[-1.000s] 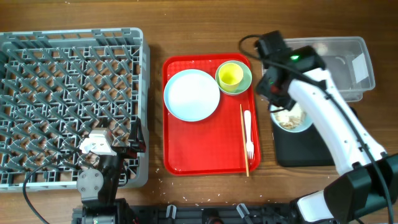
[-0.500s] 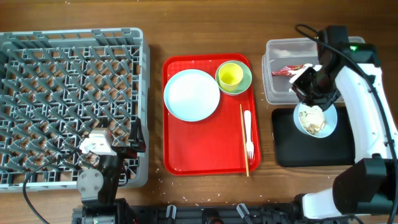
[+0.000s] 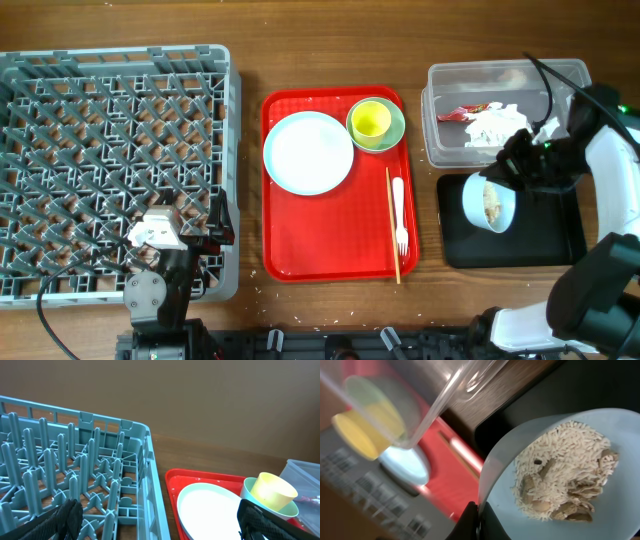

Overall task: Sort waste into correct bins and load items into the dishwasher rack
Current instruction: 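Carry the bowl with the right gripper over the black tray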

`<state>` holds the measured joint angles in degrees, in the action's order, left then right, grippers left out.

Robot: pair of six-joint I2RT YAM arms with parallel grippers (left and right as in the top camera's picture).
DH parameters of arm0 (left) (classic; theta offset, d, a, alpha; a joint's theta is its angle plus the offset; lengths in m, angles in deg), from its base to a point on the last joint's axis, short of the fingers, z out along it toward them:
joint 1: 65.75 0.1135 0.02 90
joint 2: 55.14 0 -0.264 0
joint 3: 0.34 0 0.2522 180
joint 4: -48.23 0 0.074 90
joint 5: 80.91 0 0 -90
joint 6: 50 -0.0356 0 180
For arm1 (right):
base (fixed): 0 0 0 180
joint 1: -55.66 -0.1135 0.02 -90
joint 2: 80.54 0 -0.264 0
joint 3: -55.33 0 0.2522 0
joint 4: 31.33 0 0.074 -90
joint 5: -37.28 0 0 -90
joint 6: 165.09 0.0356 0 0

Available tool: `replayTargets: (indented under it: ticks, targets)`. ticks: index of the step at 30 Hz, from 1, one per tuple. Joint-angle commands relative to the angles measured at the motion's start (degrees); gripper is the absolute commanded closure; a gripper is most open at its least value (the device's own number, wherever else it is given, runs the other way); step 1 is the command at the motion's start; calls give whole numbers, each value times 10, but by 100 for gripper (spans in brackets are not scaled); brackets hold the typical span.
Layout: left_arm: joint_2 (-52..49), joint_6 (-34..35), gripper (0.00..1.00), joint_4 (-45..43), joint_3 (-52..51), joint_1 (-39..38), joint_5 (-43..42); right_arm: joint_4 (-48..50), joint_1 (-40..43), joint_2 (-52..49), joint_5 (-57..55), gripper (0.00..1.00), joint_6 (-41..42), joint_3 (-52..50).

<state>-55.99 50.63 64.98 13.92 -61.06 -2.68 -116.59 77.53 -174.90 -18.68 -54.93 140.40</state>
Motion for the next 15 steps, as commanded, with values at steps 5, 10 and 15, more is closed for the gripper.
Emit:
replayTargets:
  ticks: [5, 10, 15]
  targets:
    - [3, 3, 0, 3, -2, 3, 3, 19, 58, 10, 154, 96, -97, -62]
    - [3, 3, 0, 3, -2, 3, 3, 1, 141, 10, 196, 96, -97, -87]
    - [3, 3, 0, 3, -2, 3, 3, -25, 215, 9, 258, 96, -161, -95]
